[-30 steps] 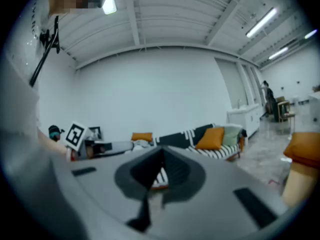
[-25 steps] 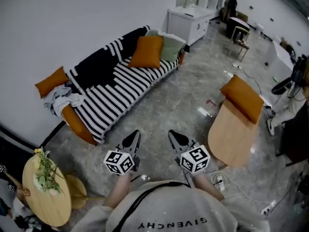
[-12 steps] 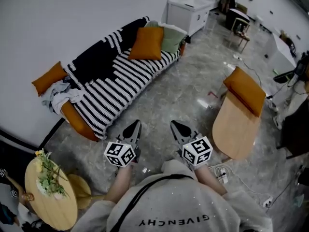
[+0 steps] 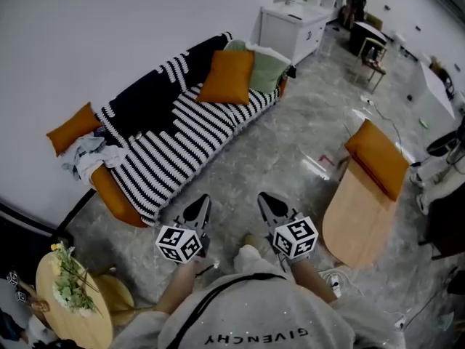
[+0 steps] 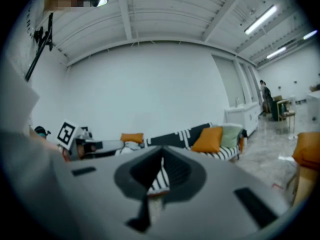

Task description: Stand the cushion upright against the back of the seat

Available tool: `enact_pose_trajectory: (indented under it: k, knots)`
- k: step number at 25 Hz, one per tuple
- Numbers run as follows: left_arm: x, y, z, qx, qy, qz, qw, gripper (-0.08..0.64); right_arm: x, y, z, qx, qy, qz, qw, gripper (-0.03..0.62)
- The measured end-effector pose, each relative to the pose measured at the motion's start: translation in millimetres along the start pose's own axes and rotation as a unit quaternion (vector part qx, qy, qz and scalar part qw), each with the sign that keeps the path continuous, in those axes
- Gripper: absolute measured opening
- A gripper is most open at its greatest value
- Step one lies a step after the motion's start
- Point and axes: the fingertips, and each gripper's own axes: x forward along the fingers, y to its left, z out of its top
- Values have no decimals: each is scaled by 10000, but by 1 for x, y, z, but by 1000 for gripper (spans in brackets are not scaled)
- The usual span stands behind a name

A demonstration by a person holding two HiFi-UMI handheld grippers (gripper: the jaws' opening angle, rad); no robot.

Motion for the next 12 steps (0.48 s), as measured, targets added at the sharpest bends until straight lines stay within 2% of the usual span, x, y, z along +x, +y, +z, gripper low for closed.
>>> enact_pose_trajectory:
  k: [3,12]
  knots:
    - [28,20,10,66,-11,96,9999,23,26,-24,5,87,10,49,9999,18]
    - [137,49,21,-102,-136,-50,9998,23,98,-95,34,-375,202,250,9988,18]
